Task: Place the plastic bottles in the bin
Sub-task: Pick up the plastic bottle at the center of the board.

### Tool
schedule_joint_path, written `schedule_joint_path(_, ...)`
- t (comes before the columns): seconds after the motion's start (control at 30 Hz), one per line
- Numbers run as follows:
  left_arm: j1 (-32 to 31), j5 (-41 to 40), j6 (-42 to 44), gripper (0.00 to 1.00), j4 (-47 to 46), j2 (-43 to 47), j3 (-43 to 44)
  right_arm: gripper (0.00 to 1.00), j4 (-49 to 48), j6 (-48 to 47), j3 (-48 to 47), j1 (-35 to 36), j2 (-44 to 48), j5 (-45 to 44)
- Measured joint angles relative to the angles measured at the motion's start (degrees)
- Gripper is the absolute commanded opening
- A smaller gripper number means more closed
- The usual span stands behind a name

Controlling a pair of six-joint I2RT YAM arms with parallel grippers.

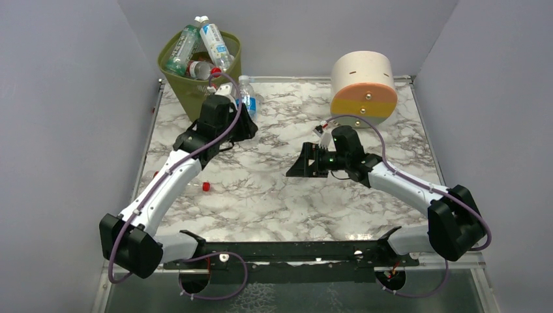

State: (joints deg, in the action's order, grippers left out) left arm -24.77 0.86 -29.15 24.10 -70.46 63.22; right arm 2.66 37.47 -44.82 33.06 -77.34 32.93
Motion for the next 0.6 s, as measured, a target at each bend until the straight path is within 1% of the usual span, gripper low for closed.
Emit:
schedule_joint_path(0.2,0.0,-0.13,3.34,0.47,3.45,-4.55,14.03,0.95,0.07,0.0,0.61,0.0,0.55,0.0)
schedule_joint_path(0.4,1.05,-0.24,6.58,0.47,5.97,-11.26,27.17,0.95,0.5,-0.02,1.09,0.0,1.79,-0.02)
schedule_joint_path(0.5,3.41,0.26,7.61,0.47,7.02,-14.75,33.29,0.95,0.59,-0.04,1.11,0.0,2.43,-0.02)
schedule_joint_path(0.6,7.65,1.68,8.26,0.47,7.69,-18.38,39.47,0.95,0.85,-0.07,1.11,0.0,3.04,-0.02)
